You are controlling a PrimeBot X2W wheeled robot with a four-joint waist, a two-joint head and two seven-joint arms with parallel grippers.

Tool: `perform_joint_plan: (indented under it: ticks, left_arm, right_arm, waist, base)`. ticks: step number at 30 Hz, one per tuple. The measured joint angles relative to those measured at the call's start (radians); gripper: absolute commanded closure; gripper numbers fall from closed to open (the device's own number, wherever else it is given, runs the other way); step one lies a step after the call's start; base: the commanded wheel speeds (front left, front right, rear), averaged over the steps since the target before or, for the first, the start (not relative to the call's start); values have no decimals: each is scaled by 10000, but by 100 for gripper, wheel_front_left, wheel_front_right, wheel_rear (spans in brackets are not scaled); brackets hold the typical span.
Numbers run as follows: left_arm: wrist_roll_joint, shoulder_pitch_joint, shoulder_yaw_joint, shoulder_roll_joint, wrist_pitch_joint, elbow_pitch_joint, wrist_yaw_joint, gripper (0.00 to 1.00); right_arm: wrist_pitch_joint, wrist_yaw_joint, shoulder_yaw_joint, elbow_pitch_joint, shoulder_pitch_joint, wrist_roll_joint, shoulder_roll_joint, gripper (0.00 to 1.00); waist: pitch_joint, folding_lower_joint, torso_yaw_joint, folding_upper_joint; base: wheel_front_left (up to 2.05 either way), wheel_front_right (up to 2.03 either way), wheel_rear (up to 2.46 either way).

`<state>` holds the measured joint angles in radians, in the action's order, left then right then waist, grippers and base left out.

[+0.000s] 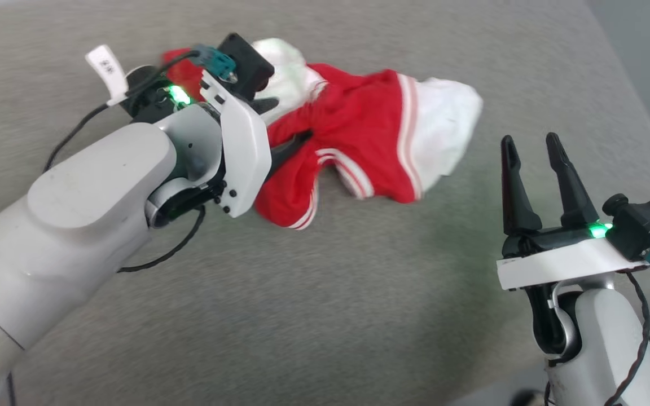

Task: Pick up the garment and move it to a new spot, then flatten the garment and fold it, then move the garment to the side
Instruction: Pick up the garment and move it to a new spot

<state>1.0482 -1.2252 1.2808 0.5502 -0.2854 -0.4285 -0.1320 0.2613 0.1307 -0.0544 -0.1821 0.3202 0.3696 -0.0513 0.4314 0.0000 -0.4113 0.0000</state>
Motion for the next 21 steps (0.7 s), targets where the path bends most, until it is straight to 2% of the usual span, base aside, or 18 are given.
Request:
perform_joint_plan:
  ticks: [8,14,18,20,21]
  left_arm:
    - [1223,1202,-38,36,2698,-464,0,0]
    - [2127,2883,-410,36,4913,-1300,0,0]
    - [2322,3944,-825,19,5413,-1900,0,0]
    - [1764,4346,-1047,12,5455,-2295,25,0]
    - [1714,4619,-1463,-48,5457,-2360,44,0]
  right_arm:
    - [0,0,489,-236,-130,-1085,4,0]
    - [0,0,792,-466,-526,-1352,-374,0]
    - [0,0,976,-541,-860,-1402,-686,0]
    - [0,0,1106,-564,-1026,-1409,-809,0]
    - [0,0,1166,-577,-1122,-1409,-859,0]
  waist:
    - [-722,0,1370,0]
    - [-1303,1,2429,0]
    - [-1698,0,3119,0]
    - [-1895,0,3460,0]
    - [-1996,0,3624,0]
  base:
    - [0,0,0]
    - [0,0,0]
    - [0,0,0]
    - [0,0,0]
    - [0,0,0]
